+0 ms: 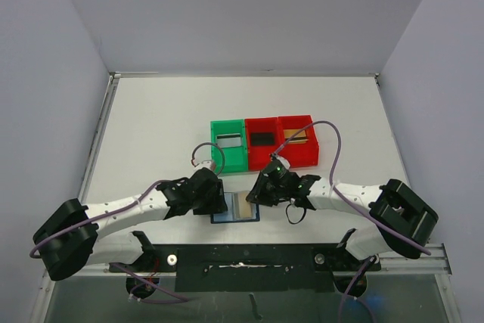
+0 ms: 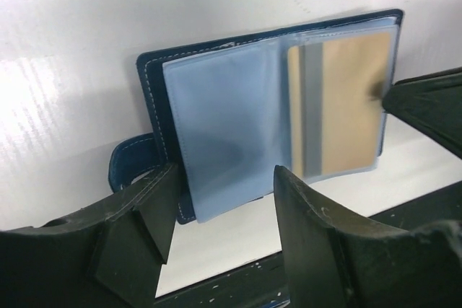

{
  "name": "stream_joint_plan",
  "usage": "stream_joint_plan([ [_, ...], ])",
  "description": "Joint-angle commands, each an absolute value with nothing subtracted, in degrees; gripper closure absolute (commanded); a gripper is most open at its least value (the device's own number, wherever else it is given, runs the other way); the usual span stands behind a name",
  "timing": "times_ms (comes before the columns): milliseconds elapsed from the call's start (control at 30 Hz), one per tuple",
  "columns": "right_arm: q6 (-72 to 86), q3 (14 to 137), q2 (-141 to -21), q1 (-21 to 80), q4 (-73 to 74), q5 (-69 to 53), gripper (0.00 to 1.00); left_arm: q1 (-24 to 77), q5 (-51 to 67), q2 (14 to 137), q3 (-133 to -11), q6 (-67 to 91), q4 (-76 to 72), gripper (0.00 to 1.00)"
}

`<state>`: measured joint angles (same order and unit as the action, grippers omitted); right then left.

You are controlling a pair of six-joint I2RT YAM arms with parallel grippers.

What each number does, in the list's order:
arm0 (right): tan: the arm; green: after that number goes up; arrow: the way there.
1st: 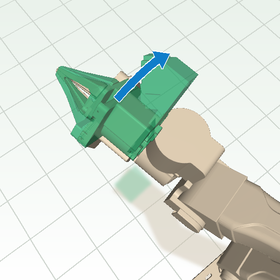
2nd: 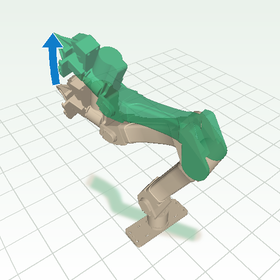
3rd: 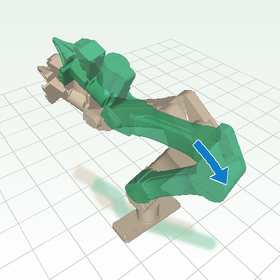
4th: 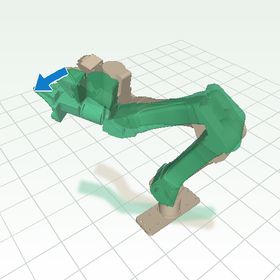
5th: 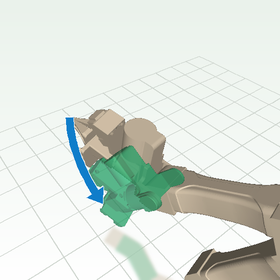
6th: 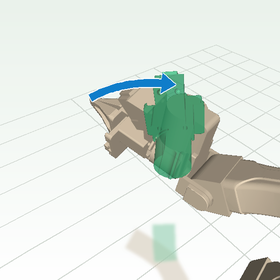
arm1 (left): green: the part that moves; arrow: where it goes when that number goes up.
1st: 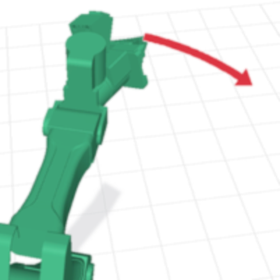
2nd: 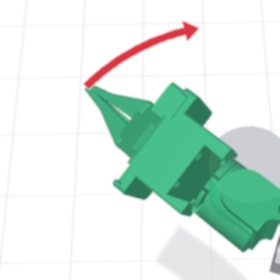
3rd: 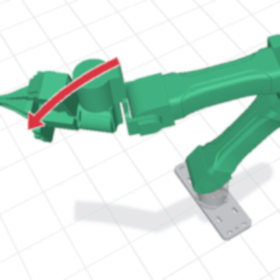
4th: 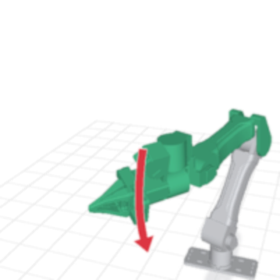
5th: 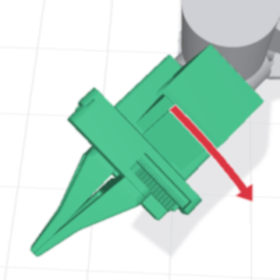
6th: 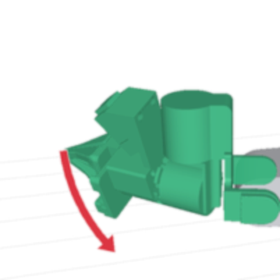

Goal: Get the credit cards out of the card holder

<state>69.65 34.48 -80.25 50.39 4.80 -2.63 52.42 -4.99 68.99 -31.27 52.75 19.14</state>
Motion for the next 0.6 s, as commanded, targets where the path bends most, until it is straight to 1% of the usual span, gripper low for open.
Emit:
stream_joint_plan([
  [0, 67.98, 37.21, -78.71, 50.51, 2.68, -3.39, 0.8, 52.47, -7.11, 69.66, -32.61, 53.41, 20.77, 0.48],
  [167, 67.83, 36.79, -78.79, 50.14, 0.25, -5.88, 0.8, 52.47, -5.41, 67.97, -30.69, 53.44, 18.12, 0.51],
  [300, 67.84, 37.29, -79.49, 50.15, -0.46, -7.28, 0.81, 52.47, -2.89, 66.62, -28.81, 53.57, 14.07, 0.6],
  [400, 69.34, 36.31, -79.57, 49.62, -3.8, -9.66, 0.81, 52.49, -1.77, 66.31, -27.96, 53.7, 12.71, 0.66],
  [567, 70.86, 35.19, -80.26, 48.44, -7.66, -12.87, 0.81, 52.47, -2.17, 66.58, -28.04, 54.22, 13.81, 0.71],
])
